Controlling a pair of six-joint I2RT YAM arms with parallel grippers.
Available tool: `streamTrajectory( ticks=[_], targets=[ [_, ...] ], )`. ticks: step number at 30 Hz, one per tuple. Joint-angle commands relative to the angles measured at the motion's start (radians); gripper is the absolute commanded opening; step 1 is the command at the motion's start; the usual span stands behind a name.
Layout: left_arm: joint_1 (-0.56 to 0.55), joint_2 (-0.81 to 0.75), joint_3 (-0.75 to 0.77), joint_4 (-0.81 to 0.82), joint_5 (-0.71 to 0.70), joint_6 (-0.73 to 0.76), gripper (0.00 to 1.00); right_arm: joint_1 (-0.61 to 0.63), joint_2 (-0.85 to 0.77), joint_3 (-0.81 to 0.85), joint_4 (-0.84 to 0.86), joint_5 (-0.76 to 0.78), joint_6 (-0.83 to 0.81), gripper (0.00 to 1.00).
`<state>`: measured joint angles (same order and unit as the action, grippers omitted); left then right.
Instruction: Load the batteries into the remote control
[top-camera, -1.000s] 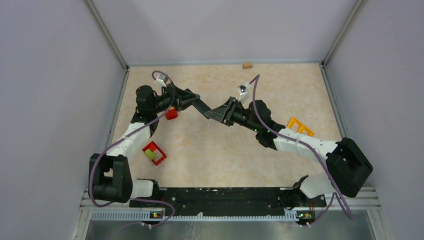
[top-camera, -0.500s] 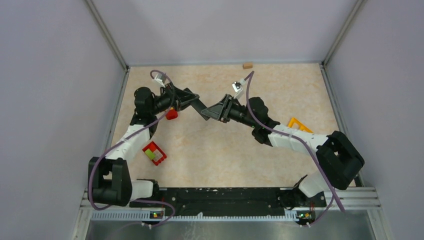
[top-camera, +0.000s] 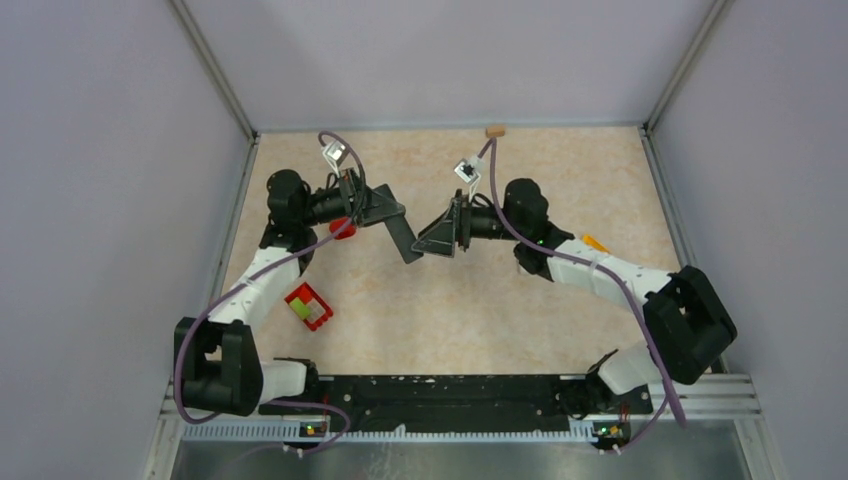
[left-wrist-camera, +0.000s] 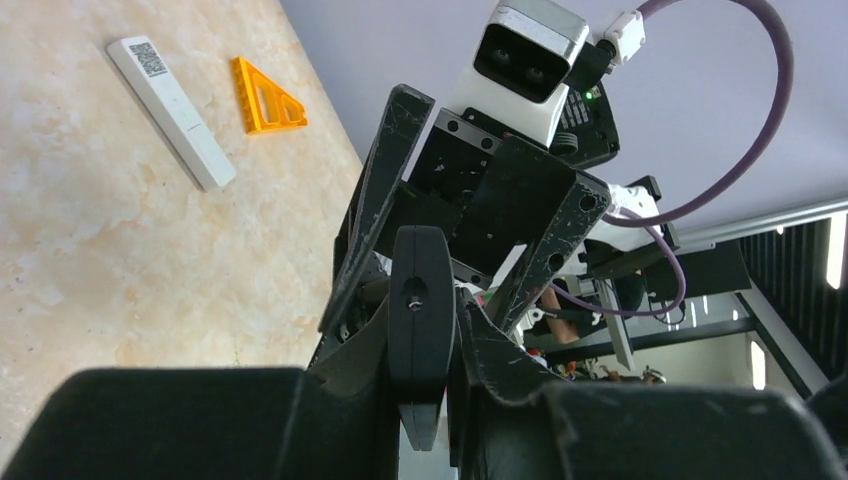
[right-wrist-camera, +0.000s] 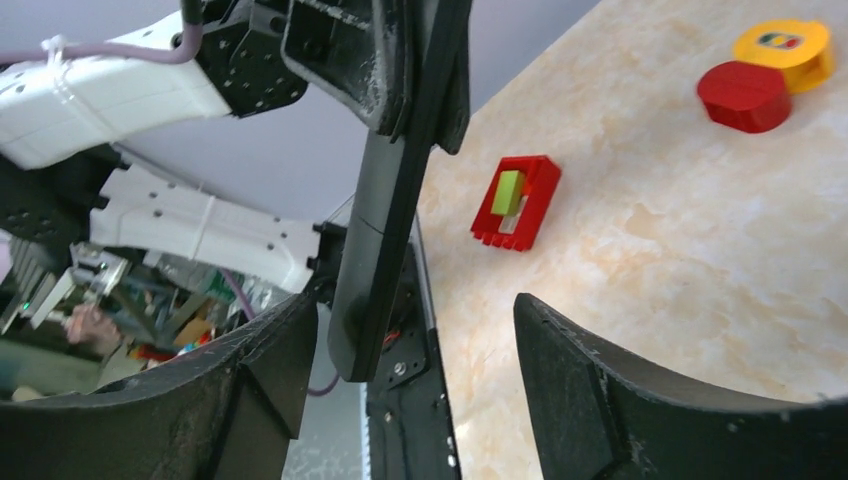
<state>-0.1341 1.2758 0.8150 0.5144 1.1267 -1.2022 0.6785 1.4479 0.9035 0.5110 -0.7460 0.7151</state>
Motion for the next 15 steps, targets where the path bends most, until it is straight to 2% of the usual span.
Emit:
streamTrajectory(
  ticks=[1, 7, 10, 12, 13, 14, 15],
  targets=[
    [-0.001, -0.02, 0.019, 0.107, 0.069, 0.009, 0.0, 0.007, 0.017, 0.079, 0.059, -0.145, -0.039, 0.68],
    [-0.002, -0.028, 0.014, 0.119, 0.074, 0.012, 0.0, 0.031, 0.101, 0.146, 0.1, -0.133, 0.013, 0.51],
    [-0.001, -0.034, 0.009, 0.118, 0.07, 0.013, 0.03, 0.04, 0.142, 0.166, 0.159, -0.141, 0.082, 0.42],
    [-0.002, -0.04, 0.007, 0.112, 0.065, 0.018, 0.08, 0.042, 0.16, 0.173, 0.189, -0.148, 0.121, 0.31],
    [-0.001, -0.042, 0.007, 0.109, 0.058, 0.021, 0.11, 0.043, 0.162, 0.17, 0.205, -0.148, 0.136, 0.24],
    [-0.001, -0.05, 0.008, 0.095, 0.047, 0.034, 0.19, 0.043, 0.159, 0.168, 0.207, -0.142, 0.142, 0.15],
    [0.0, -0.058, 0.012, 0.059, 0.031, 0.065, 0.31, 0.04, 0.155, 0.167, 0.182, -0.129, 0.138, 0.06]
  ],
)
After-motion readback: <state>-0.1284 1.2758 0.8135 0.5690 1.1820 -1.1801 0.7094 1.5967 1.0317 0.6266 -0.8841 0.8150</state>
